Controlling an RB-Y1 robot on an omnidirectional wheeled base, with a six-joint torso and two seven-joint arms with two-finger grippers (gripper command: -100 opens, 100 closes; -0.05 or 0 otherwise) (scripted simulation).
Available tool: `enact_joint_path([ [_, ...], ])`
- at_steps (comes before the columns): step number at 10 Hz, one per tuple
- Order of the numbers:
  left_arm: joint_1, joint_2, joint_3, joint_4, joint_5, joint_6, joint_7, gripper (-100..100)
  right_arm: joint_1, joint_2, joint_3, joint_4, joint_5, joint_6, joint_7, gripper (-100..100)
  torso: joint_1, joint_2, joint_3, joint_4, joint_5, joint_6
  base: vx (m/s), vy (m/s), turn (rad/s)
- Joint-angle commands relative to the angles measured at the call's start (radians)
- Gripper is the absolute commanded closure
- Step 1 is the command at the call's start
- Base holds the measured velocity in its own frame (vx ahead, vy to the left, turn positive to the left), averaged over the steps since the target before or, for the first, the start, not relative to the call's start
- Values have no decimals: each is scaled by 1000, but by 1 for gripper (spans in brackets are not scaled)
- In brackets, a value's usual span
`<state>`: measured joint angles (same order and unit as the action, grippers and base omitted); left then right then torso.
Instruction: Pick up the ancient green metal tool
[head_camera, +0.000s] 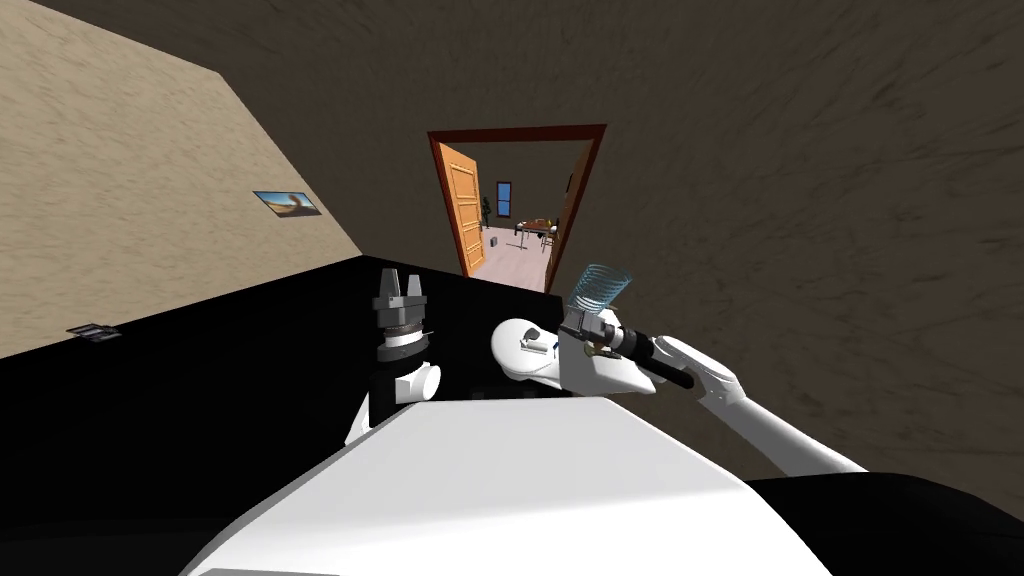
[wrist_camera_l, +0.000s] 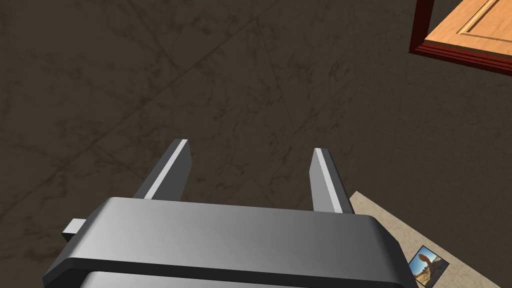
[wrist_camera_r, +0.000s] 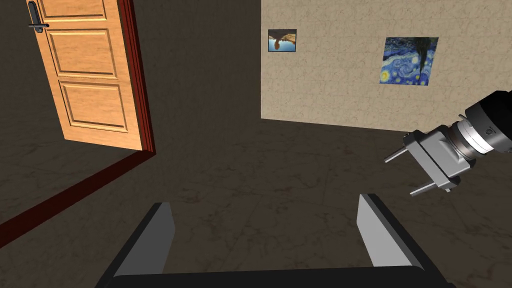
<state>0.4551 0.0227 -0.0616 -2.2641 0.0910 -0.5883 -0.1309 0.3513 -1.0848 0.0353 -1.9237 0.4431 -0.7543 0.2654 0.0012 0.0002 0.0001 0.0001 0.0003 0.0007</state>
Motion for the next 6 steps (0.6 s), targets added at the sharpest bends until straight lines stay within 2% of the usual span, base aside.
enact_joint_path([
  [1, 0, 0, 0, 0, 0, 0, 0, 0, 1, -50, 17, 37, 27, -1, -4, -100, 0, 0, 0, 0, 0, 0, -8, 28, 141],
  [2, 0, 0, 0, 0, 0, 0, 0, 0, 1, -81, 17, 37, 27, -1, -4, -100, 1, 0, 0, 0, 0, 0, -5, 23, 92],
  [3, 0, 0, 0, 0, 0, 0, 0, 0, 4, -113, 34, 77, 51, -10, -4, -100, 0, 0, 0, 0, 0, 0, -6, 27, 132],
  [4, 0, 0, 0, 0, 0, 0, 0, 0, 4, -140, 34, 77, 51, -10, -4, -100, 0, 0, 0, 0, 0, 0, -6, 19, 80],
  [5, 0, 0, 0, 0, 0, 0, 0, 0, 9, -172, 52, 119, 74, -19, -6, -100, 0, 0, 0, 0, 0, 0, -7, 24, 165],
  [6, 0, 0, 0, 0, 0, 0, 0, 0, 9, -196, 52, 119, 74, -19, -6, -100, 0, 0, 0, 0, 0, 0, -5, 17, 72],
])
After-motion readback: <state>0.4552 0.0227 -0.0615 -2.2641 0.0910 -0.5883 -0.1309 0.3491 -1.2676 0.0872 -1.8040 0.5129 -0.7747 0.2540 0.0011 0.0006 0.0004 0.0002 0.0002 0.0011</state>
